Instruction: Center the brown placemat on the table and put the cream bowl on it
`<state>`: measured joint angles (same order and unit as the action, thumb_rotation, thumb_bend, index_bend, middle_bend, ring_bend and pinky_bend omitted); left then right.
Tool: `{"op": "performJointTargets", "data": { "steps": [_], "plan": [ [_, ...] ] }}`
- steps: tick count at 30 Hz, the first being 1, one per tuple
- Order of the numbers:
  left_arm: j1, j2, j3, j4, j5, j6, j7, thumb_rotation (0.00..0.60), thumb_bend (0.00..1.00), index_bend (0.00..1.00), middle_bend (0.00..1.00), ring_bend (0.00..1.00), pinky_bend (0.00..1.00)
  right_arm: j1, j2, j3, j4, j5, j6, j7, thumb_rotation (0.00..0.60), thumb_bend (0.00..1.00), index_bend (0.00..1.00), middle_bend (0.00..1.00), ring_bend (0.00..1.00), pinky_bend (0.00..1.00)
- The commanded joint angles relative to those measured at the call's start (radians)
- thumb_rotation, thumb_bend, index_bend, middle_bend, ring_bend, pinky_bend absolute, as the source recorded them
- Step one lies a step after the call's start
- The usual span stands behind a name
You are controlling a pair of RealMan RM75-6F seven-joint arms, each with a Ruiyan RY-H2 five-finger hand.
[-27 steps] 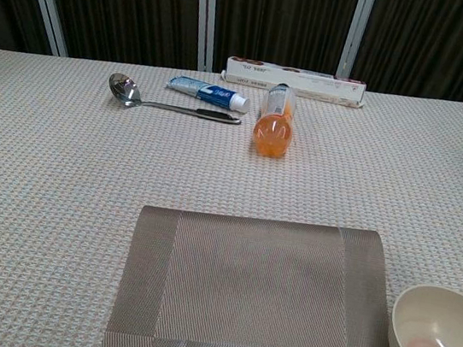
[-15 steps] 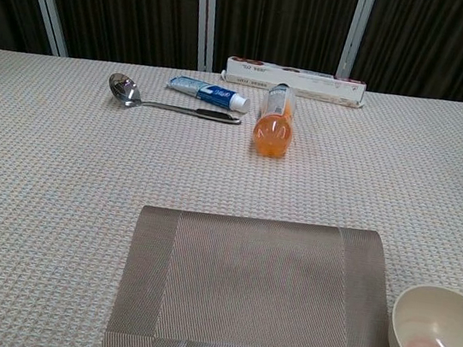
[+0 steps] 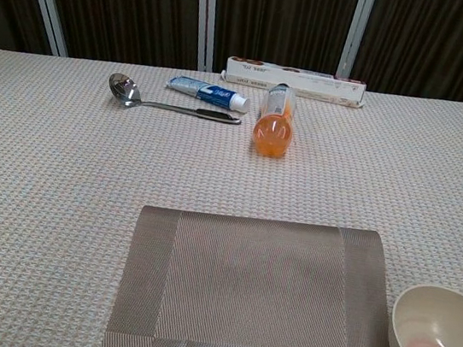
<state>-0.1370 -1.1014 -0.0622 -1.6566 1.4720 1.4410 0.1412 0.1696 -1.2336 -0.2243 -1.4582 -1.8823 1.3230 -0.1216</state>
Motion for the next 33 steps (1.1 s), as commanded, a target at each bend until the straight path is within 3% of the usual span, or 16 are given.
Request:
{"op": "performJointTargets", "data": {
  "steps": [1,4,7,14,20,33],
  "plan": [
    [0.005,0.003,0.002,-0.002,0.003,0.008,-0.003,0.6,0.0,0.0,0.0,0.0,0.0,0.002,-0.027,-0.009,0.02,-0.017,-0.011,-0.015,0.6,0.0,0.09,0.0,0.0,0.0],
    [0.011,0.008,0.004,-0.004,0.008,0.02,-0.011,0.6,0.0,0.0,0.0,0.0,0.0,0.004,-0.053,-0.005,0.042,-0.024,-0.011,-0.023,0.6,0.0,0.16,0.0,0.0,0.0],
    [0.016,0.014,0.003,-0.005,0.008,0.028,-0.022,0.6,0.0,0.0,0.0,0.0,0.0,0.008,-0.089,0.011,0.079,-0.026,-0.004,-0.028,0.6,0.06,0.29,0.0,0.0,0.0],
    [0.022,0.023,0.0,-0.005,0.006,0.04,-0.04,0.6,0.0,0.0,0.0,0.0,0.0,0.014,-0.152,0.023,0.138,-0.047,0.016,-0.018,0.6,0.38,0.52,0.0,0.0,0.0],
    [0.022,0.025,0.001,-0.005,0.007,0.039,-0.044,0.6,0.0,0.0,0.0,0.0,0.0,0.018,-0.194,0.031,0.187,-0.06,0.049,0.017,0.6,0.57,0.71,0.0,0.0,0.0],
    [0.022,0.023,0.002,-0.004,0.005,0.038,-0.039,0.6,0.0,0.0,0.0,0.0,0.0,0.017,-0.243,0.069,0.263,-0.073,0.185,0.13,0.6,0.59,0.81,0.0,0.0,0.0]
  ]
}}
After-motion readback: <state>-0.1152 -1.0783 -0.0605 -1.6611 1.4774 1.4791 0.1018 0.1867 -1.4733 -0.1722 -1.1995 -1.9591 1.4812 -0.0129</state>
